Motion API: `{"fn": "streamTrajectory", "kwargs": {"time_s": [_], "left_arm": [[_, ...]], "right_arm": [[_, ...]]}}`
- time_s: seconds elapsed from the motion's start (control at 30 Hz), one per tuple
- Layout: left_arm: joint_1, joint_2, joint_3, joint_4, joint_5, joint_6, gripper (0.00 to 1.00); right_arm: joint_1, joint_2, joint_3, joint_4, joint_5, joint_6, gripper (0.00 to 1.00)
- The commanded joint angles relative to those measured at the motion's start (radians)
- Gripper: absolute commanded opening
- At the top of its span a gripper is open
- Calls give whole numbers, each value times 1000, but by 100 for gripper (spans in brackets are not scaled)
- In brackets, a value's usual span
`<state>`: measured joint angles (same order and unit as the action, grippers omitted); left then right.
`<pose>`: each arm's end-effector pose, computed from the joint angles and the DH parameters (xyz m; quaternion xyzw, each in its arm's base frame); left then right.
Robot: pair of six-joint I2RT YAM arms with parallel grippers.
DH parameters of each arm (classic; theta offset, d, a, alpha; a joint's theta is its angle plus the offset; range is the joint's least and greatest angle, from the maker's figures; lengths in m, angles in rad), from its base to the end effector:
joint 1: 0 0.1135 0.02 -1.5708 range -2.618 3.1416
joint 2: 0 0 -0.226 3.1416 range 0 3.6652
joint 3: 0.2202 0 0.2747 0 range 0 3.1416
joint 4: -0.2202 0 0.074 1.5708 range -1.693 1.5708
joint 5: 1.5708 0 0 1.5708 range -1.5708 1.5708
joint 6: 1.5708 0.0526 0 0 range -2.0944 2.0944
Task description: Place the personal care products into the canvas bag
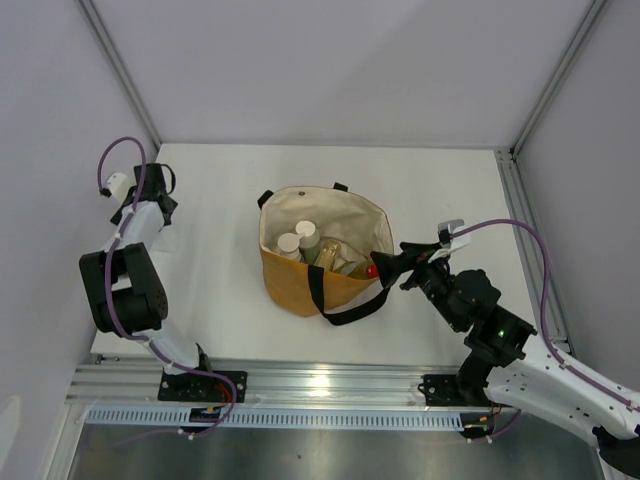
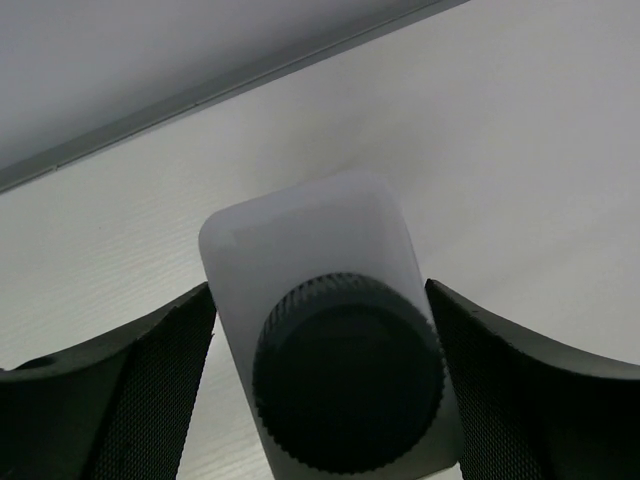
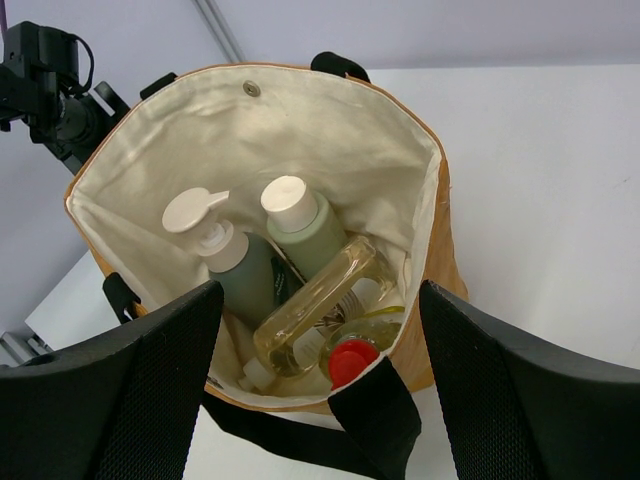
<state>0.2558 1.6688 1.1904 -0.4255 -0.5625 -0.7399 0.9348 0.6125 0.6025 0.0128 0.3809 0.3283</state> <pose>0.3615 0.1235 0.1752 -0.5133 0.7542 0.1792 0.3681 0.1503 0.1707 0.3011 -0.0791 0.7017 0.3026 0.6401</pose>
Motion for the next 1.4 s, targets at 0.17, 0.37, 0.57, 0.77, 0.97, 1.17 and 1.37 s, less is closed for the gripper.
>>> {"fn": "streamTrajectory", "kwargs": {"time_s": [0.17,0.37,0.57,0.77,0.97,1.17,1.37], "left_arm": [[7,23,81,88,4,128,79],[4,25,81,97,35,145,54],[-38,20,57,114,98,189,1],[-171,-13,83,108,150,304,1],[-338,-78,75,111,89,346,1],[-385,-115,60,21,147,301,1],[-386,-211,63,1,124,319,0]], "right_arm": [[6,10,3,33,19,-8,83],[6,3,5,30,10,-5,83],[6,0,5,30,18,-6,83],[6,0,5,29,35,-12,83],[6,-14,8,26,23,-8,83],[7,-22,6,23,16,-3,83],[7,-28,6,23,9,0,83]]}}
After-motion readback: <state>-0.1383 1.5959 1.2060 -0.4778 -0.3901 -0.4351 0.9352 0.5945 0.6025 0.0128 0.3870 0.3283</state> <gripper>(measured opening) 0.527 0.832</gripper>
